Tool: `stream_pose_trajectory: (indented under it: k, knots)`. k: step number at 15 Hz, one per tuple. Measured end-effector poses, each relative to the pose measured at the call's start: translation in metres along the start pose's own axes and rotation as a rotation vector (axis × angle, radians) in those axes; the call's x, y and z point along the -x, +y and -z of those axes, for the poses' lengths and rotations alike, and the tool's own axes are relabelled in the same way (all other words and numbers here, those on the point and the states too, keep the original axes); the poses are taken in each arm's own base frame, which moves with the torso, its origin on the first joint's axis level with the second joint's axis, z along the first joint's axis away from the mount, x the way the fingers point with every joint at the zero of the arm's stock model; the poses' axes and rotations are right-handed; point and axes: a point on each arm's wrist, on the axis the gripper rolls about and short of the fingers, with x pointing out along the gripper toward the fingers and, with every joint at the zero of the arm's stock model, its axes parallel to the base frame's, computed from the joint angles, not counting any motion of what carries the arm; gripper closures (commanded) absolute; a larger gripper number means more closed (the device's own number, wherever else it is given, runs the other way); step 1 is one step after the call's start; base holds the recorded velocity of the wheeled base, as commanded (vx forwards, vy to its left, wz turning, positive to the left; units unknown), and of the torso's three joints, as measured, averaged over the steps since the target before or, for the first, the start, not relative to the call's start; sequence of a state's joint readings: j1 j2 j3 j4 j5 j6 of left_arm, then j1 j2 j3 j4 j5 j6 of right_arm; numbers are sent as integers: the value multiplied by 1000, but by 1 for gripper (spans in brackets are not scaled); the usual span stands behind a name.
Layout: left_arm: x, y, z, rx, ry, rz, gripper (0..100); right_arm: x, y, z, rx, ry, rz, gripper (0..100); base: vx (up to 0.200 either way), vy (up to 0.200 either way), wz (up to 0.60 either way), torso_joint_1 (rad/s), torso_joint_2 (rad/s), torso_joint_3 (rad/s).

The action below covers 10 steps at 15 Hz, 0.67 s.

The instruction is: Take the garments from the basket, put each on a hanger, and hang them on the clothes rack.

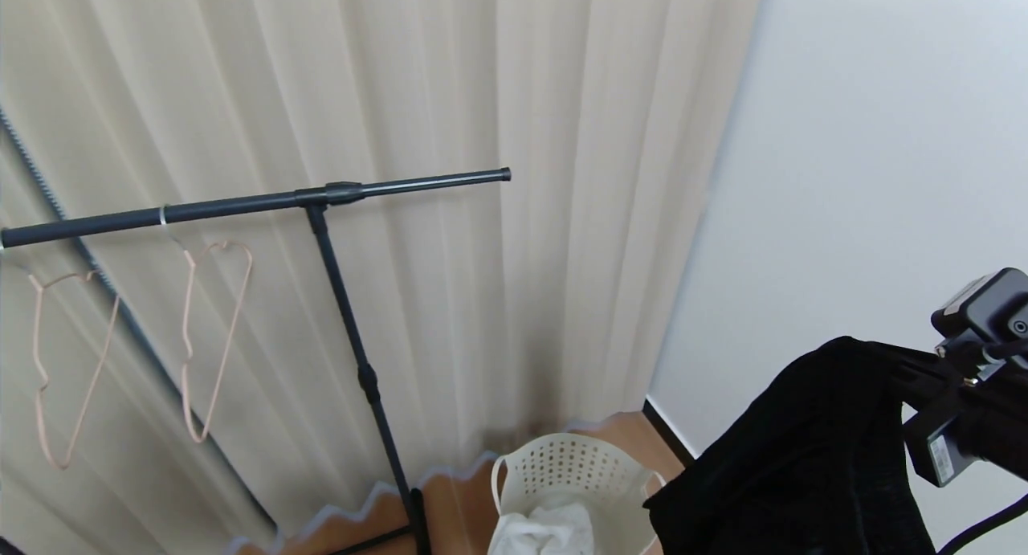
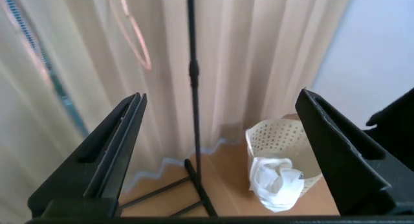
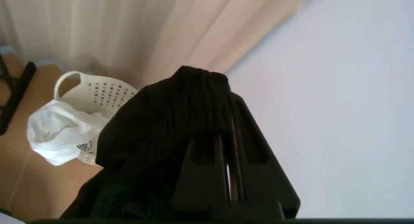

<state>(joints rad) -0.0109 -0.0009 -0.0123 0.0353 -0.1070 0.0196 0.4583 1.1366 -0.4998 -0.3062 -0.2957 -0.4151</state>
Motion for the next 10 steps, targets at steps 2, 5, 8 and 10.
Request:
stream_pose_trajectory:
  k: [2,5,8,10]
  knots:
    - [0,0,0,1,0,-1,0,0,0,0,0,1,0,100,0,0,600,5,-5,2]
    - [0,0,0,1,0,-1,0,0,0,0,0,1,0,100,0,0,400,2,3,0]
    - [0,0,0,2,0,1,0,0,0,0,1,2,-2,100,0,133,0,3,5,2]
    - [0,0,0,3,0,0,0,0,0,0,0,2,1,100,0,200,0,2,5,-2]
